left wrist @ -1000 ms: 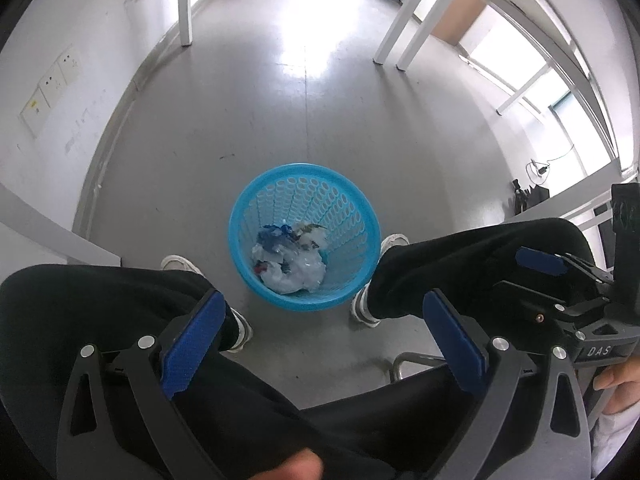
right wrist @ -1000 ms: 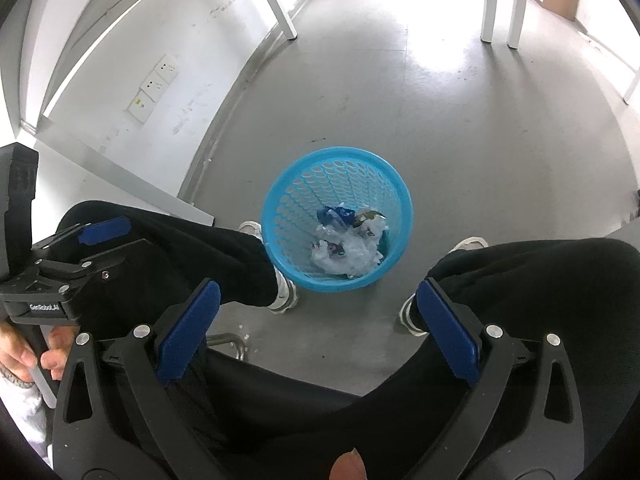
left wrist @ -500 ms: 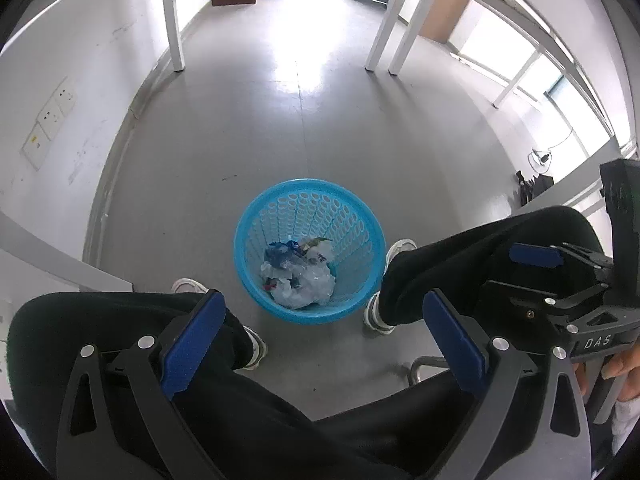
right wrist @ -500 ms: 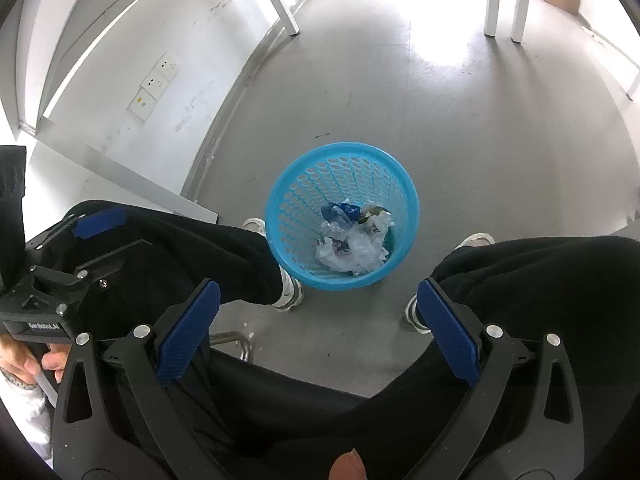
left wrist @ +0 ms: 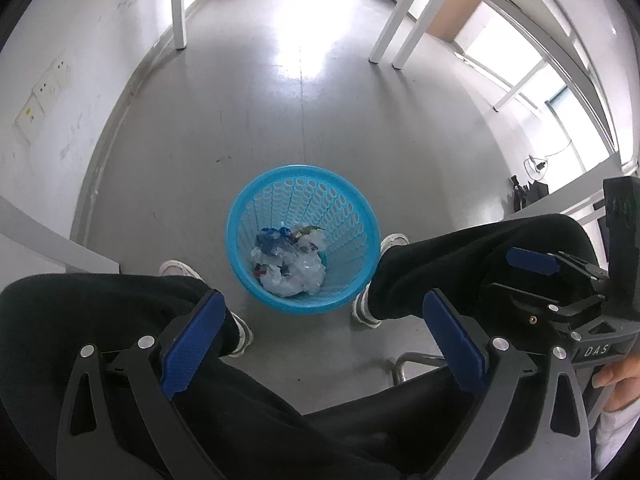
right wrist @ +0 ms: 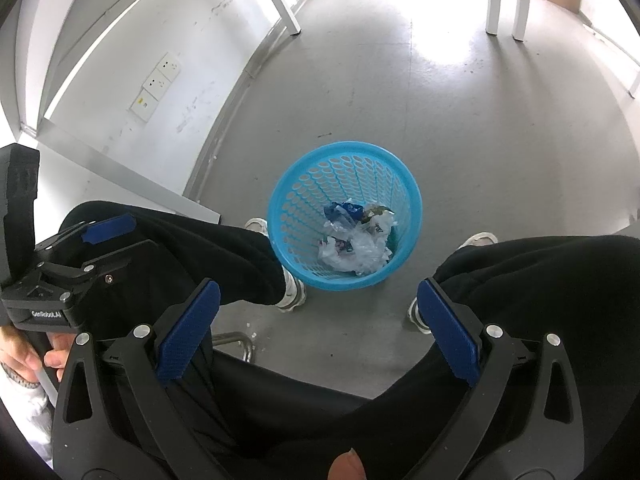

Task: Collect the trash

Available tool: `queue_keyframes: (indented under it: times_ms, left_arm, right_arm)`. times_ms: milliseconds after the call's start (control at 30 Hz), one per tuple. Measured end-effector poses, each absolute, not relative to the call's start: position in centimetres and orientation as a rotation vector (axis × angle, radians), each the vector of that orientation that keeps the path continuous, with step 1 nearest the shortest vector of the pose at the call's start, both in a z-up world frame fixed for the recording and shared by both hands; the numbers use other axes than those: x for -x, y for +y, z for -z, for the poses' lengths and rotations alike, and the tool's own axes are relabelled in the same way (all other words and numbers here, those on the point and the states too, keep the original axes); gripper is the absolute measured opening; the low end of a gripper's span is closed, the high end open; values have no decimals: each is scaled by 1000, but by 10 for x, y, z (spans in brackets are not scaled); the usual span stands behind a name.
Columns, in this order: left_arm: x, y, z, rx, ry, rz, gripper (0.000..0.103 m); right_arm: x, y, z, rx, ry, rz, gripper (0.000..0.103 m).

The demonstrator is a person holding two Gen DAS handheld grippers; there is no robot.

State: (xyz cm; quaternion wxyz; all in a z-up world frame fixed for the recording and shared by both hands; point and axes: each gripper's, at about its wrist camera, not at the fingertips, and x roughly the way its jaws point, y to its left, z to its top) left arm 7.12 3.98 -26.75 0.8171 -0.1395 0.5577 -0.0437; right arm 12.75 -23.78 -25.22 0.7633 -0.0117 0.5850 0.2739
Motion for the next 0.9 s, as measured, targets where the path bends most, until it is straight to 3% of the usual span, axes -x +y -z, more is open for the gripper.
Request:
queue_keyframes:
  times_ms: [900]
  left_arm:
    - [-69,35,271,305,1208,92,97]
  right_arm:
    - [-126,-237,254,14,1268,-596,94]
